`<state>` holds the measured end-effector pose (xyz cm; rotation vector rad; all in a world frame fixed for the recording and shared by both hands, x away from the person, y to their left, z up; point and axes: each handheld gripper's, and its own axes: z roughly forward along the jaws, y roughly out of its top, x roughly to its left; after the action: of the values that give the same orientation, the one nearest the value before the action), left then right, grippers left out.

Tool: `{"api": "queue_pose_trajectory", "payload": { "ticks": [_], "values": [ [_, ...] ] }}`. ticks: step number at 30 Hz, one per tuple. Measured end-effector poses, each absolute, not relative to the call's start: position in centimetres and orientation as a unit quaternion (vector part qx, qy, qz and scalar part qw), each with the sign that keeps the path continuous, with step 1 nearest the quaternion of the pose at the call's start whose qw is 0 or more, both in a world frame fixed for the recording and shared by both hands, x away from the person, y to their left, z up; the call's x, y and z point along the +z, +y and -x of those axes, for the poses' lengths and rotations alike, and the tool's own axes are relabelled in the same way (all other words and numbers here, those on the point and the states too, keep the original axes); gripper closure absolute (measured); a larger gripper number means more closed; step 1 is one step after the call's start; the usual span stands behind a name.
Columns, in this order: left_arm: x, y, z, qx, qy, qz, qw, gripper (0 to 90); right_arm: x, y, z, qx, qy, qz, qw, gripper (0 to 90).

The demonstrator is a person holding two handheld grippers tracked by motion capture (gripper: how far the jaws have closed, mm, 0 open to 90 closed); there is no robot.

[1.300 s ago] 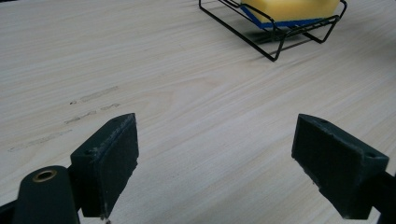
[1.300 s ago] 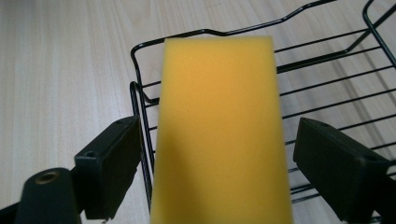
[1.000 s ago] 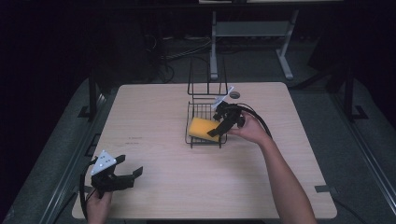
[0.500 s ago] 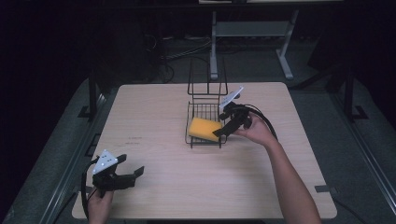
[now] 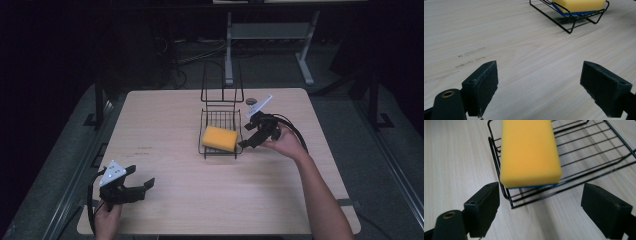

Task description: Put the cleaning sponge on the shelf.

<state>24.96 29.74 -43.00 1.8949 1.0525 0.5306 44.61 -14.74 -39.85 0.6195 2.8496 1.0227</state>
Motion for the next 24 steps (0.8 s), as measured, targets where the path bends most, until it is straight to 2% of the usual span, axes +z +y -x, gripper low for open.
{"api": "queue_pose_trajectory", "payload": {
  "ticks": [24],
  "values": [
    [-42.9,29.4,-24.9,0.216,0.419,-0.764,0.44,14.0,-40.1,-18.6,-43.0,0.319,0.918,-0.232,0.039,14.9]
  ]
}}
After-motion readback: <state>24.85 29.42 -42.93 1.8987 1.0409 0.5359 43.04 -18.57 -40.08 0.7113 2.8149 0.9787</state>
